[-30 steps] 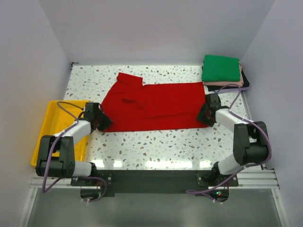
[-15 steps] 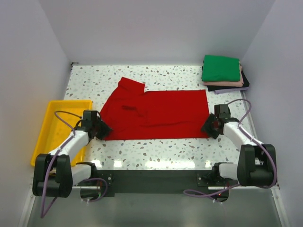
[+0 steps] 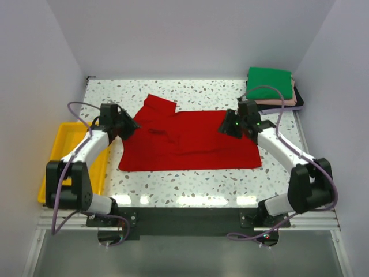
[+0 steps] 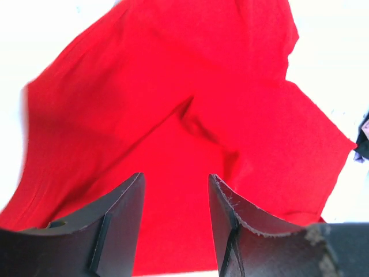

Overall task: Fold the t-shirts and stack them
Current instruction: Fold the tshirt

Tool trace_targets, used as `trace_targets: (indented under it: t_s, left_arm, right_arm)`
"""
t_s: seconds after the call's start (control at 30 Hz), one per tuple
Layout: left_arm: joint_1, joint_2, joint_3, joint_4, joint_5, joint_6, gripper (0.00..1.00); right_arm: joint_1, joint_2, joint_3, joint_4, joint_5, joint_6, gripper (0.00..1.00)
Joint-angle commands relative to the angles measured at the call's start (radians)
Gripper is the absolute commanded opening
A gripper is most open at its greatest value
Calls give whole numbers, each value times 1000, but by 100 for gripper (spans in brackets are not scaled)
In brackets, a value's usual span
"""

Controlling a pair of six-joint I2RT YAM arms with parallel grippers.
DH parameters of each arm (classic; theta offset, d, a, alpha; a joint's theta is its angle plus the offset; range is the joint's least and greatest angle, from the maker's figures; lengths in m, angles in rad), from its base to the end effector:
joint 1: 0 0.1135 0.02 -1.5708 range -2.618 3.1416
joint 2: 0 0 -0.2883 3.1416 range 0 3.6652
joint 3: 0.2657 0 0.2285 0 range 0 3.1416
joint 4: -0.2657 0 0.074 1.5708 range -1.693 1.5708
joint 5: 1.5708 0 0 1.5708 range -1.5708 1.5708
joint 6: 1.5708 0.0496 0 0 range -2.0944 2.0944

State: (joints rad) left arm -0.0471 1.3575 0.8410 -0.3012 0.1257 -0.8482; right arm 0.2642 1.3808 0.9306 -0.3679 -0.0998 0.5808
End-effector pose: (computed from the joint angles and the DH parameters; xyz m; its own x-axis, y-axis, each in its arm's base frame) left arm 0.2640 -0.0187 0.2487 -0.5812 -0.7176 -0.3837 -0.4591 0.6785 -0.5735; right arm 0.2637 0.0765 0.2647 -0.7676 0.3579 -0.5316 0.1144 0.8927 0.4359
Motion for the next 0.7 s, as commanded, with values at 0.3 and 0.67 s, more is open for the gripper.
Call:
trace_targets:
  t_s: [0.3, 0.67]
  left_arm:
    - [-74, 394, 279, 80, 49, 34, 55]
    - [-108, 511, 356, 51, 19, 21, 53]
  right_arm:
    - [240, 458, 437, 136, -21, -81, 49]
    - [332, 630, 577, 106, -5, -90, 50]
